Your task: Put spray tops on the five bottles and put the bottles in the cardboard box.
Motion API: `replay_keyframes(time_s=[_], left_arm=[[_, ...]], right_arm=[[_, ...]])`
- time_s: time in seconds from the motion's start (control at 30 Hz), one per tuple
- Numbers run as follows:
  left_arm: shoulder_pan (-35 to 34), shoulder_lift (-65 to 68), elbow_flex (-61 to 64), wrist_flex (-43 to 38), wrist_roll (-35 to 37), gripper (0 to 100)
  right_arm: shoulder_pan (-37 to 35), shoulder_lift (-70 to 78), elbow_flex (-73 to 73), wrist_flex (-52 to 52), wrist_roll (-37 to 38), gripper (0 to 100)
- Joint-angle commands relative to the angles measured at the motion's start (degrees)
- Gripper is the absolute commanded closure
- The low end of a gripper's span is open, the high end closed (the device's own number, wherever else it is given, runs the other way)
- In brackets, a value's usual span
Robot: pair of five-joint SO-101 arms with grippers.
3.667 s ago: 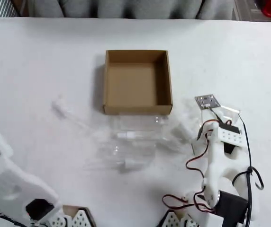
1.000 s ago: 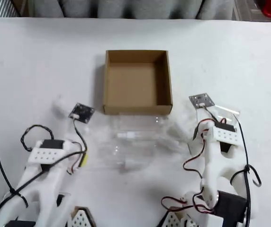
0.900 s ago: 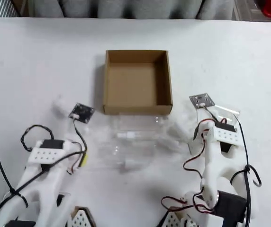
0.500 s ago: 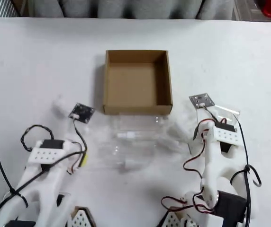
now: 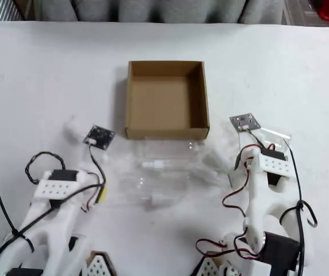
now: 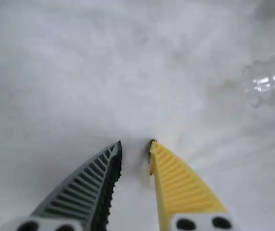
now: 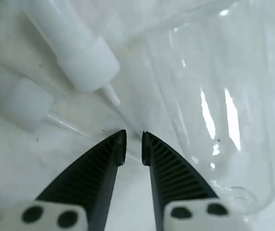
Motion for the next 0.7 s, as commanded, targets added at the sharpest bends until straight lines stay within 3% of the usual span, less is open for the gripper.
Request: replay_keyframes(time_s=[0.0, 0.67], left_arm=[[0.57, 0.31, 1.85, 0.44, 0.35, 89], [0.92, 0.31, 1.85, 0.44, 0.26, 89]], right_arm=[[-0.04, -1.71, 1.05, 0.57, 0.09, 95.7], [-0.04, -1.54, 1.05, 0.48, 0.09, 95.7]])
